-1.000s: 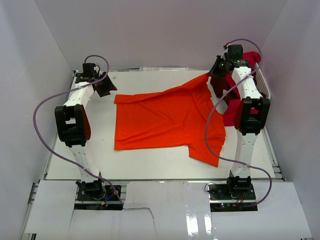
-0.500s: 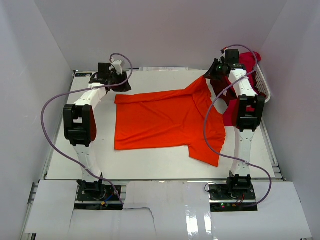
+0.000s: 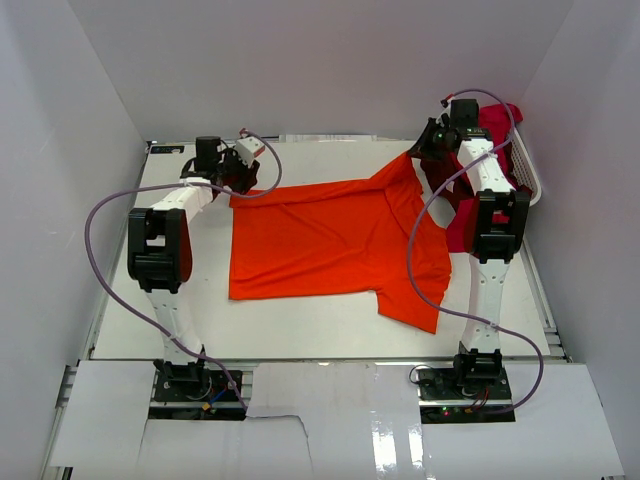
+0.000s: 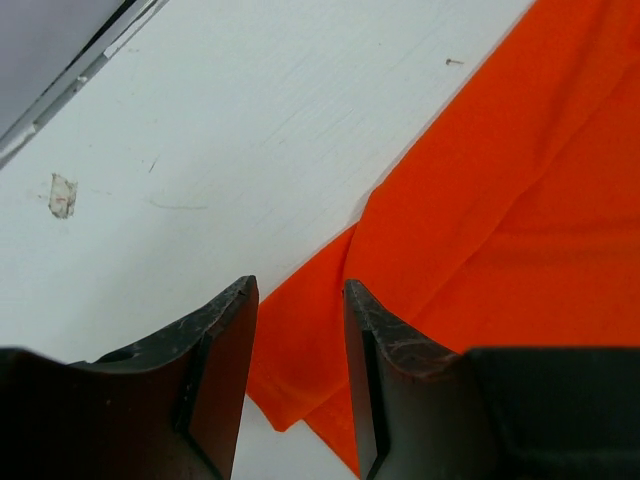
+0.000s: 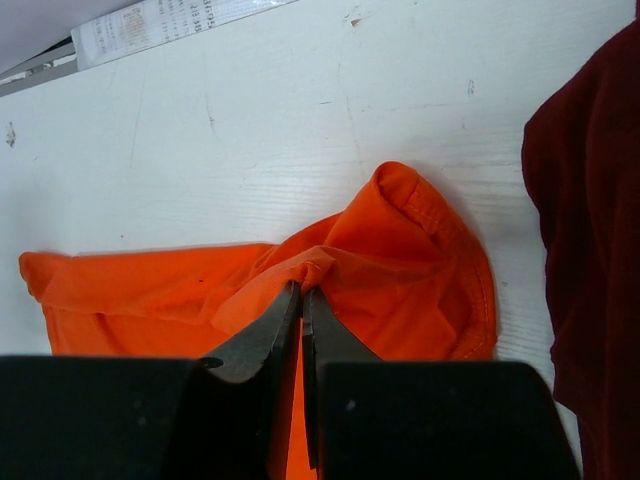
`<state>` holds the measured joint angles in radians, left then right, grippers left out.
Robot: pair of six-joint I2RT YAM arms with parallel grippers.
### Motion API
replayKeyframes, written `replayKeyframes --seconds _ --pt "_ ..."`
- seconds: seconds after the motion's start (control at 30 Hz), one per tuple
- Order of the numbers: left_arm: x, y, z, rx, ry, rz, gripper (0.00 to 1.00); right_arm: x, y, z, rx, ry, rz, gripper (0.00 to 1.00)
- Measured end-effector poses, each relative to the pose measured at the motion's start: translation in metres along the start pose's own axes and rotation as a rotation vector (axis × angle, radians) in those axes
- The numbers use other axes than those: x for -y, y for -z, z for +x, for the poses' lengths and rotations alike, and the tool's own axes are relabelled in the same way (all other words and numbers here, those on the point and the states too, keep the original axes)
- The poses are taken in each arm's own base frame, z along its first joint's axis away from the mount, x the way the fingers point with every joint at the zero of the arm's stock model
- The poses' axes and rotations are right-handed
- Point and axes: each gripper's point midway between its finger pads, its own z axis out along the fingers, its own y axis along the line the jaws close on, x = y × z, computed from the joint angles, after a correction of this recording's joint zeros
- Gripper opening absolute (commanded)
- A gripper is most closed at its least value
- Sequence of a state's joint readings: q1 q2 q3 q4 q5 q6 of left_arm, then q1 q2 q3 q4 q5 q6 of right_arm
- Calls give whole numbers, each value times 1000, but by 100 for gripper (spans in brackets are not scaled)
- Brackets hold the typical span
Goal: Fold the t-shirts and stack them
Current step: Flatten out the tshirt
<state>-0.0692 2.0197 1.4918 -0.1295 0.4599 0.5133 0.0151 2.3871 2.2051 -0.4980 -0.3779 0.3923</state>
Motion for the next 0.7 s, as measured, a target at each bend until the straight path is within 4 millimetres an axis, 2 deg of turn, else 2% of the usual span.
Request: replayKeyframes --seconds 0.13,0.27,0.5,0.7 --pt "4 -2 5 -11 -102 22 53 2 1 -1 -1 3 -4 8" --pt "25 4 17 -23 -160 94 56 11 5 -4 1 -7 6 8" --pt "57 18 31 -39 -269 150 52 17 8 -4 -4 -19 9 8" --pt "61 14 24 -32 -344 131 44 16 9 -3 -9 -21 3 8"
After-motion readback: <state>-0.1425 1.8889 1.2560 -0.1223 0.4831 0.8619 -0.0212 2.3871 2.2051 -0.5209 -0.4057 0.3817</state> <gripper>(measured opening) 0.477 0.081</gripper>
